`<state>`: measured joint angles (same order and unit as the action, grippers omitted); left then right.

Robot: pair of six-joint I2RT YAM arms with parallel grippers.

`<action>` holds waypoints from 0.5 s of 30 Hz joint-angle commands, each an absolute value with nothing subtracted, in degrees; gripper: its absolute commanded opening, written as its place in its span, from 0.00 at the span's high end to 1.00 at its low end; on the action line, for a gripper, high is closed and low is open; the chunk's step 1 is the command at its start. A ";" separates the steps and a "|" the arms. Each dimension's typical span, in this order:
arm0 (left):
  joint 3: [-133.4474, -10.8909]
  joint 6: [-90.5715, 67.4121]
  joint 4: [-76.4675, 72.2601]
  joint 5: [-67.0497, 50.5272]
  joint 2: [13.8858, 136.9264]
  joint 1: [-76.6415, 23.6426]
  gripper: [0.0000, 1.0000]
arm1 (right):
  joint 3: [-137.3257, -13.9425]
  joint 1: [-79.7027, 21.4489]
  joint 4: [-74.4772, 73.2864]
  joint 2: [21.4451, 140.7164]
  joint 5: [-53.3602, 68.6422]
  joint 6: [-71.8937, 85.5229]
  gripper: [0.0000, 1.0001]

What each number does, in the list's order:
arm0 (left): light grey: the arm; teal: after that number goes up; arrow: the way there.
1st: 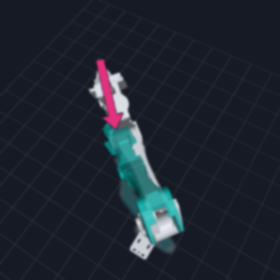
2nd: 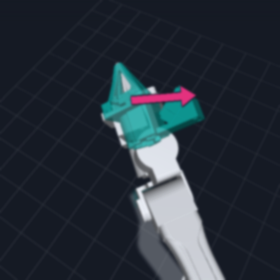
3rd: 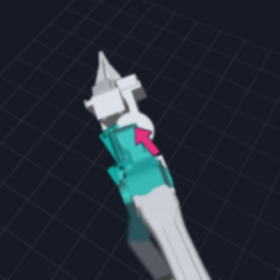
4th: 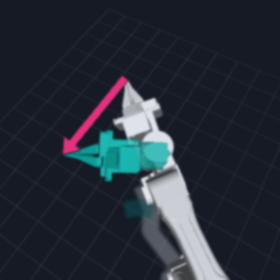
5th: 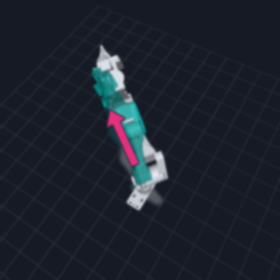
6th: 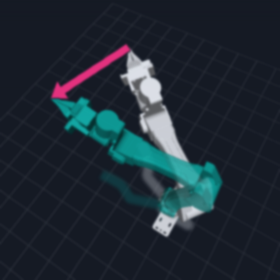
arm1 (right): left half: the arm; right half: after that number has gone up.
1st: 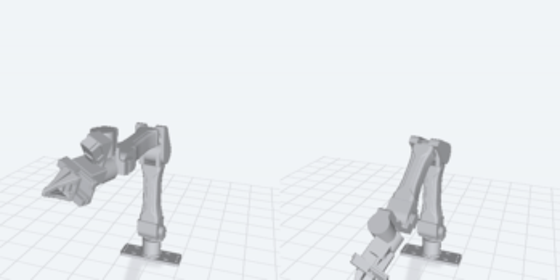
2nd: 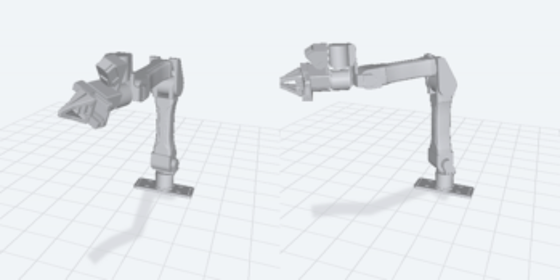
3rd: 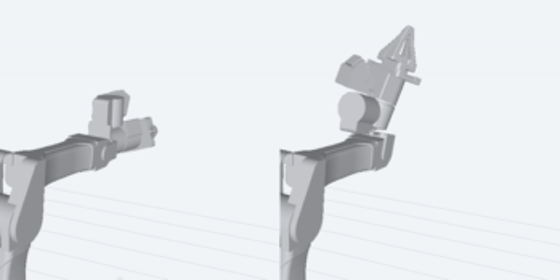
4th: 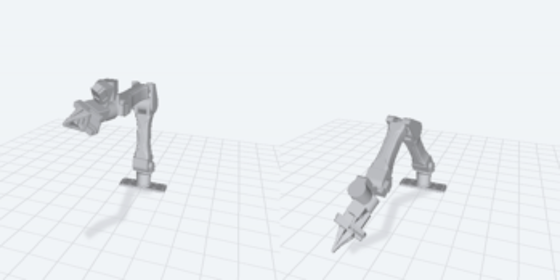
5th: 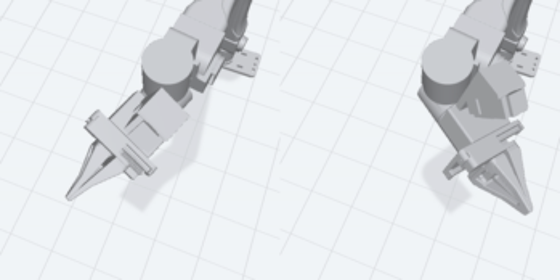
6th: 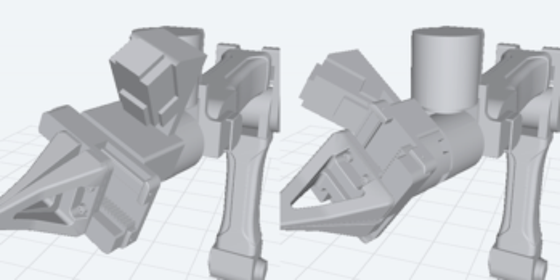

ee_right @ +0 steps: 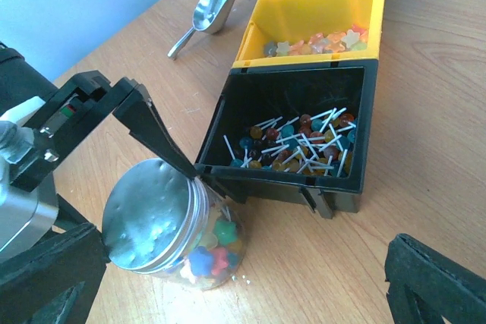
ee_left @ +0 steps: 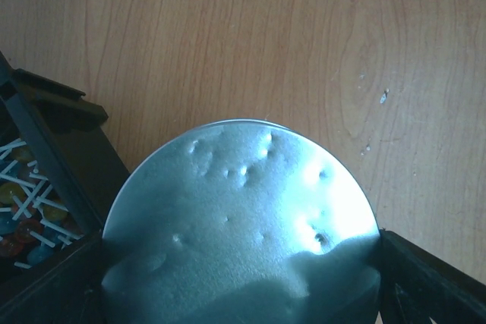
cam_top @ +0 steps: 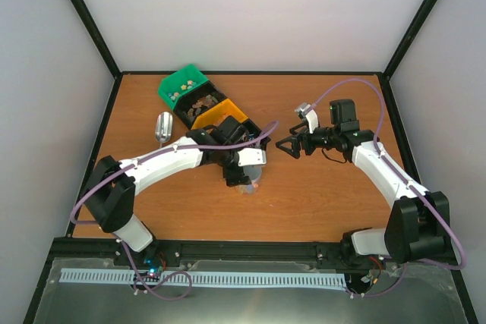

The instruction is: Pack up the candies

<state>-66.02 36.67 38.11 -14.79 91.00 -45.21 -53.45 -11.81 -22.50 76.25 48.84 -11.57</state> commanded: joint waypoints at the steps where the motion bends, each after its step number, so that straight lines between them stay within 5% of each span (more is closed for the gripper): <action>1: -68.24 35.71 44.01 -17.41 94.48 -44.50 0.15 | -53.31 -11.34 -23.10 76.54 50.52 -13.00 0.00; 15: -66.59 36.47 46.29 -16.99 92.63 -44.12 0.15 | -43.49 -11.33 -15.00 69.74 48.26 -18.11 0.00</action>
